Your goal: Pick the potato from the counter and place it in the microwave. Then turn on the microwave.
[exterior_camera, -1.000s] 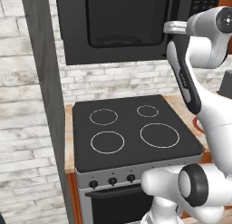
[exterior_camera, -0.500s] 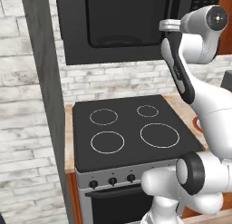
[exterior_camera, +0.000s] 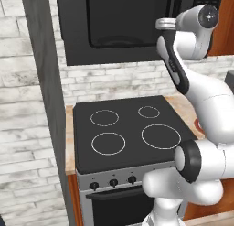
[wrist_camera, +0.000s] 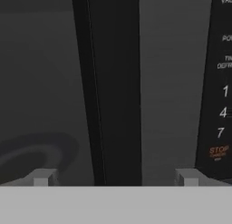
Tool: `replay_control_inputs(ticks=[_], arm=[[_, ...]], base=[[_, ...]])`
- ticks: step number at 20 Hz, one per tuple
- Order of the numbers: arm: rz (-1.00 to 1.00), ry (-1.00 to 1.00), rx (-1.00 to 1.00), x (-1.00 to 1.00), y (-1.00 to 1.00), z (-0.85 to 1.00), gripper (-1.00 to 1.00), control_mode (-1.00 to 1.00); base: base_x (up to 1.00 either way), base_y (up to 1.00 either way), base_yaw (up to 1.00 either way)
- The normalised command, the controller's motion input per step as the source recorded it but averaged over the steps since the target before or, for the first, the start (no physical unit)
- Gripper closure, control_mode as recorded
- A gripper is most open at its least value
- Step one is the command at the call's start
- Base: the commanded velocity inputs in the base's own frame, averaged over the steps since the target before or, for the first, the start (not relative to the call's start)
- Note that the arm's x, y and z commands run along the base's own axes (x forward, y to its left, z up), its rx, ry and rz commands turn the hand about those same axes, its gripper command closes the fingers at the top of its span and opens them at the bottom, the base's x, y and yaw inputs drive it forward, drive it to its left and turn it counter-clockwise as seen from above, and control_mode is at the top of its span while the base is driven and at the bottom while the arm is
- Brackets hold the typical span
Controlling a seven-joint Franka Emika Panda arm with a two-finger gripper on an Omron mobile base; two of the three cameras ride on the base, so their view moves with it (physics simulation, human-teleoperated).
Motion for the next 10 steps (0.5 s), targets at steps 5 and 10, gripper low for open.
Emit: replay_control_inputs(ticks=[5, 10], arm=[[0.0, 0.0, 0.0, 0.44, 0.0, 0.0, -1.0, -1.0], [0.0, 0.0, 0.01, 0.44, 0.0, 0.0, -1.0, -1.0]], base=[[0.0, 0.0, 0.0], [0.0, 0.0, 0.0]])
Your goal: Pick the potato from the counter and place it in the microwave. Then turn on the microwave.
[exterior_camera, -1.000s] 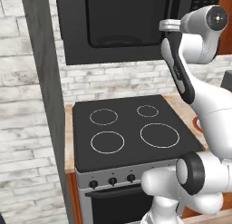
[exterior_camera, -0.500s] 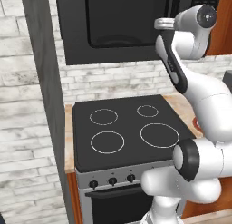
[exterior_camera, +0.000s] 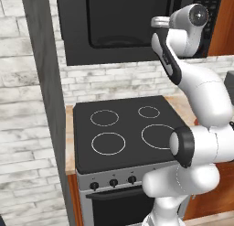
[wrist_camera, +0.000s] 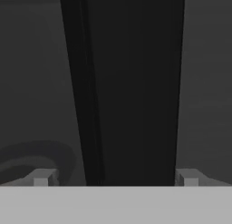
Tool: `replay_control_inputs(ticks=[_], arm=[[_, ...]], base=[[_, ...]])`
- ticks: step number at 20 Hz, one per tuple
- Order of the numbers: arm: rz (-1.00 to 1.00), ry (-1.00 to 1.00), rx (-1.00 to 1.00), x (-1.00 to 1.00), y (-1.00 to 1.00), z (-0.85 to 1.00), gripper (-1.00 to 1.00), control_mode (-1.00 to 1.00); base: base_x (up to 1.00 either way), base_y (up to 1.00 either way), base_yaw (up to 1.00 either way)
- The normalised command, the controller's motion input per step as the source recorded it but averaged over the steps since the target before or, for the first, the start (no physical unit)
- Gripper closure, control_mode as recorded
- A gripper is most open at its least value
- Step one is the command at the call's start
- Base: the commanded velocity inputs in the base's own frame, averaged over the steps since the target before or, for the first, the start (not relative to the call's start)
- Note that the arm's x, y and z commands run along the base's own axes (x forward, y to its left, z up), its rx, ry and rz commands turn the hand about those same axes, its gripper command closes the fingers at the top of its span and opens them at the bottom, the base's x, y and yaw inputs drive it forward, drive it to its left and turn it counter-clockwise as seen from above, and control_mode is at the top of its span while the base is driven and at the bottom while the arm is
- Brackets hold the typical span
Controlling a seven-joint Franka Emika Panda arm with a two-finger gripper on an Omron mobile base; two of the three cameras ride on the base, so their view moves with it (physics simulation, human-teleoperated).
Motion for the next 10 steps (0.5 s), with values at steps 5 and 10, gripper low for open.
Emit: replay_control_inputs(ticks=[5, 10], arm=[[0.0, 0.0, 0.01, 0.4, -0.04, 0.0, -1.0, -1.0], [0.0, 0.0, 0.02, 0.41, -0.05, 0.0, -1.0, -1.0]], base=[[0.0, 0.0, 0.0], [0.0, 0.0, 0.0]])
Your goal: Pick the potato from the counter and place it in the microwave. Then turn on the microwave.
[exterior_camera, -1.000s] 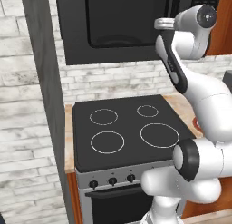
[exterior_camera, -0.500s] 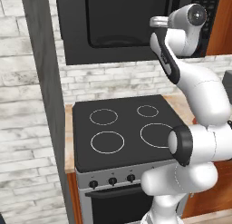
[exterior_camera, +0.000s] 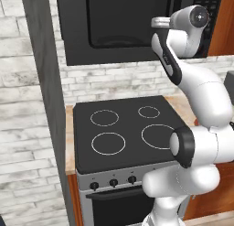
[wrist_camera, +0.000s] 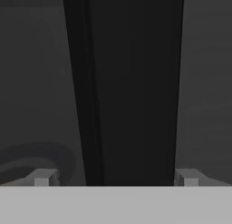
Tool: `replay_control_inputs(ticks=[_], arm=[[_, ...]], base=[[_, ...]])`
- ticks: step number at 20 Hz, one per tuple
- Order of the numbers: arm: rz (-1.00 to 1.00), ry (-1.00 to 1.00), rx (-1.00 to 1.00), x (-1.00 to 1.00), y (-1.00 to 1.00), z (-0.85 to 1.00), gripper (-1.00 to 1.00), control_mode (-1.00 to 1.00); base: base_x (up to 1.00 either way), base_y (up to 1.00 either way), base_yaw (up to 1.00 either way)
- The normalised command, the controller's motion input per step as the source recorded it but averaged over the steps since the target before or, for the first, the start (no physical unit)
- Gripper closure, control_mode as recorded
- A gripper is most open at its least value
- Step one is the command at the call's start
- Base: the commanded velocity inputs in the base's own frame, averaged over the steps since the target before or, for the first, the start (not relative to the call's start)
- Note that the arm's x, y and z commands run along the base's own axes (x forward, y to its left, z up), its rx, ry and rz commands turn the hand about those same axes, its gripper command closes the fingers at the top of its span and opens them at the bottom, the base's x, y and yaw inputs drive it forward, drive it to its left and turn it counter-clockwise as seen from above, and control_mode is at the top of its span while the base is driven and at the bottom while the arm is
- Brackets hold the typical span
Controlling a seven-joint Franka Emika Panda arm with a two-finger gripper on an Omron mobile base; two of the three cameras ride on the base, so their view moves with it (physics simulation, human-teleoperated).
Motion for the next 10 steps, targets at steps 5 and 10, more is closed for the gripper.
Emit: replay_control_inputs(ticks=[5, 10], arm=[[0.0, 0.0, 0.01, 0.16, 0.05, 0.0, 1.0, -1.0], [0.0, 0.0, 0.0, -0.31, 0.14, 0.0, 1.0, -1.0]], base=[[0.0, 0.0, 0.0], [0.0, 0.0, 0.0]])
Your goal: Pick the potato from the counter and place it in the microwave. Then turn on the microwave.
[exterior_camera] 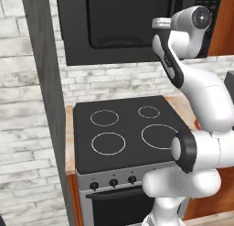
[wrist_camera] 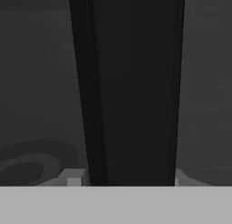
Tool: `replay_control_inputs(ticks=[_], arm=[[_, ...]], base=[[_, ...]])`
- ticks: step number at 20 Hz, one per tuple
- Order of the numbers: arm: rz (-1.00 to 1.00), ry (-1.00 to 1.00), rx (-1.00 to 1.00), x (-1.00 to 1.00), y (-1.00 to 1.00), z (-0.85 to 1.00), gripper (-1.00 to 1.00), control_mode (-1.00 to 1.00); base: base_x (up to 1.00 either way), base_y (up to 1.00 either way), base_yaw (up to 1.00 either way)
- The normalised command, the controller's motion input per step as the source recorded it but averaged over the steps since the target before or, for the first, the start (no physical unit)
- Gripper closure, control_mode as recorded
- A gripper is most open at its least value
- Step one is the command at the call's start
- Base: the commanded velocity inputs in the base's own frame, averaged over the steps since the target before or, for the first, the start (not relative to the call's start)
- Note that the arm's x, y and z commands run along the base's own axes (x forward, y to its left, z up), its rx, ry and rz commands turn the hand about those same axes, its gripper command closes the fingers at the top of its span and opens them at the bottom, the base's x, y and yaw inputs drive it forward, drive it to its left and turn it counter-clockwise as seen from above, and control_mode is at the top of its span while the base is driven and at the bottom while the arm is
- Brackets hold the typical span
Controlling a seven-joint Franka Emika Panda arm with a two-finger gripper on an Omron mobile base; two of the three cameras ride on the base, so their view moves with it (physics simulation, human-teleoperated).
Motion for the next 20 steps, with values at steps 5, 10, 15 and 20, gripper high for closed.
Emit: replay_control_inputs(ticks=[5, 10, 15, 20], arm=[[0.0, 0.0, 0.0, -0.81, 0.21, 0.0, 1.0, -1.0], [-0.05, 0.0, 0.0, -0.98, 0.23, 0.0, 1.0, -1.0], [-0.15, 0.0, 0.0, -0.98, 0.3, 0.0, 1.0, -1.0], [-0.2, 0.0, 0.0, -0.93, 0.36, 0.0, 1.0, -1.0]], base=[[0.0, 0.0, 0.0], [0.0, 0.0, 0.0], [0.0, 0.0, 0.0], [0.0, 0.0, 0.0]])
